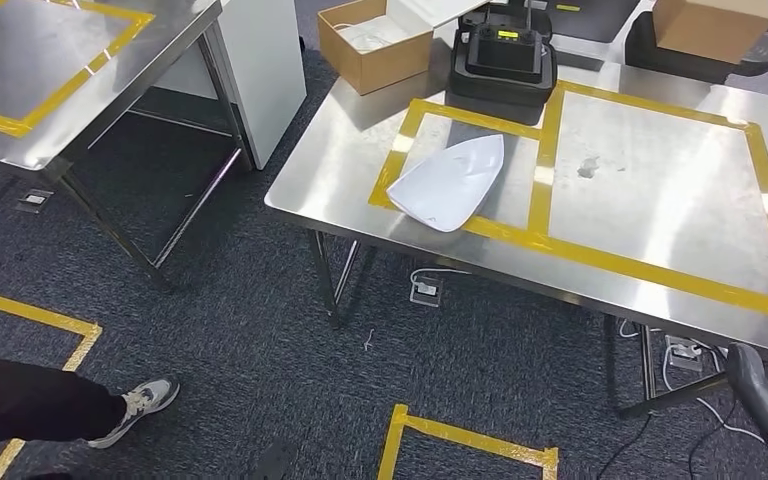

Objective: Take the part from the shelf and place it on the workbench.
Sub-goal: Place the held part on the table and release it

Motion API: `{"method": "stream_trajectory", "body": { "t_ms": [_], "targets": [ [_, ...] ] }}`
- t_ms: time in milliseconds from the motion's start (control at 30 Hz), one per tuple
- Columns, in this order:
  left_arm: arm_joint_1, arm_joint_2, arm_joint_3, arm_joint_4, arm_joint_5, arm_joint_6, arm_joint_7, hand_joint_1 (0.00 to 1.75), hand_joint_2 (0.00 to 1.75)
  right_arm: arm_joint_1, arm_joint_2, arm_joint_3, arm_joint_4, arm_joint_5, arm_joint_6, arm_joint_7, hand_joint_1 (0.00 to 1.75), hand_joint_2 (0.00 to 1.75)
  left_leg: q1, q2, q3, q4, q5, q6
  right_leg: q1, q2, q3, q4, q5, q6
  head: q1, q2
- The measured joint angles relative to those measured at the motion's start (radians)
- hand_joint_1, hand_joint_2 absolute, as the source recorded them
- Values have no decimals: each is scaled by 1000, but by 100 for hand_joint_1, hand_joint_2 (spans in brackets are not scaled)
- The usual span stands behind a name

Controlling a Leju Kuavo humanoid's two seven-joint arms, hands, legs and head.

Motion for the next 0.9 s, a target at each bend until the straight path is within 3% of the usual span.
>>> {"method": "stream_trajectory", "body": {
  "t_ms": [33, 67, 133, 200, 267, 333, 367, 400, 467, 500, 533, 567, 600, 667, 733, 833, 867, 900],
  "targets": [
    [0, 0, 0, 0, 0, 0, 5, 0, 0, 4, 0, 1, 2, -4, 0, -2, 0, 0, -4, 0, -11, 0, 9, 1, 0, 1, 8, 27, -3, -2, 0, 0],
    [0, 0, 0, 1, -2, 0, 11, 0, 0, 7, 0, 2, 4, -9, 0, -7, 0, 0, -7, 0, -22, 0, 17, 2, 1, 1, 32, 16, 13, -7, 0, 0],
    [0, 0, 0, 1, -5, 0, 21, 0, 0, 12, 0, 2, 7, -19, 0, -19, 0, 0, -13, -1, -40, 1, 33, 1, 6, 4, 119, -96, 64, -24, 0, 0],
    [-1, 0, 0, 1, -8, 0, 25, 0, 0, 13, 0, 1, 8, -26, 0, -29, 0, 0, -17, -1, -54, 0, 47, -4, 14, 6, 202, -230, 77, -43, -1, 0],
    [-1, 0, 0, 1, -10, 0, 27, 0, 0, 15, 0, 1, 9, -31, 0, -38, 0, 0, -13, 0, -65, -3, 65, -16, 23, 7, 227, -287, 73, -50, -1, 0],
    [-1, 1, 0, 1, -11, -1, 29, 0, 0, 24, 1, 0, 9, -36, 0, -46, 0, 0, -9, 1, -76, -2, 68, -29, 23, 5, 220, -305, 93, -54, 1, 0],
    [-1, 1, 0, 1, -12, -2, 29, 0, 0, 29, 1, 0, 10, -38, -1, -50, 0, 0, -8, 0, -82, 9, 48, -35, 21, 2, 215, -312, 104, -58, 0, 0],
    [0, 3, 0, 1, -13, -4, 29, 0, 0, 35, 2, -1, 11, -41, -1, -53, 0, 0, -8, 0, -92, 40, 11, -40, 19, -1, 209, -318, 114, -62, -2, 0],
    [-1, 6, 0, 1, -16, -6, 27, 0, 0, 41, 4, -3, 12, -44, -1, -59, 0, 0, -3, -1, -120, 154, -81, -50, 18, -6, 190, -312, 127, -66, -7, 0],
    [-1, 7, 0, 1, -17, -7, 27, 0, 0, 43, 5, -4, 12, -46, -2, -60, 0, 0, -2, -1, -132, 216, -112, -55, 18, -7, 177, -305, 132, -65, -8, 0],
    [-2, 9, 0, 1, -18, -7, 27, 0, 0, 45, 5, -4, 12, -47, -2, -61, 0, 0, 0, -1, -133, 255, -121, -60, 17, -9, 163, -296, 136, -64, -8, 0],
    [-3, 11, 0, 1, -19, -8, 27, 0, 0, 46, 6, -4, 13, -47, -2, -62, 0, 0, 2, 0, -120, 263, -110, -64, 15, -9, 148, -286, 140, -61, -8, 0],
    [-3, 12, -1, 1, -20, -8, 28, 0, 0, 47, 6, -4, 13, -45, -2, -62, 0, 0, 4, 1, -89, 235, -85, -68, 12, -9, 133, -275, 143, -57, -8, 0],
    [-5, 15, -1, 1, -24, -10, 30, 0, 0, 48, 6, -6, 14, -37, -2, -58, 0, 0, 10, 1, -7, 123, -53, -75, 9, -7, 102, -247, 147, -48, -13, 0],
    [-8, 16, -1, 1, -28, -12, 32, 0, 0, 53, 5, -9, 11, -26, -3, -50, 0, 0, 10, -1, 39, 47, -59, -69, 10, -5, 79, -225, 153, -36, -18, 0],
    [-8, 16, -1, 2, -29, -12, 32, 0, 0, 63, 3, -16, 7, -17, -4, -42, 0, 0, 8, -3, 26, 32, -51, -40, 7, -1, 66, -218, 164, -18, -20, 0],
    [-9, 17, -2, 2, -29, -12, 32, 0, 0, 65, 2, -19, 6, -16, -4, -40, 0, 0, 9, -2, 17, 30, -40, -28, 5, 2, 60, -207, 144, -13, -18, 0],
    [-9, 16, -2, 2, -29, -12, 32, 0, 0, 67, 2, -22, 6, -15, -4, -39, 0, 0, 9, -2, 5, 28, -29, -17, 3, 5, 52, -180, 107, -8, -14, 0]
  ]
}}
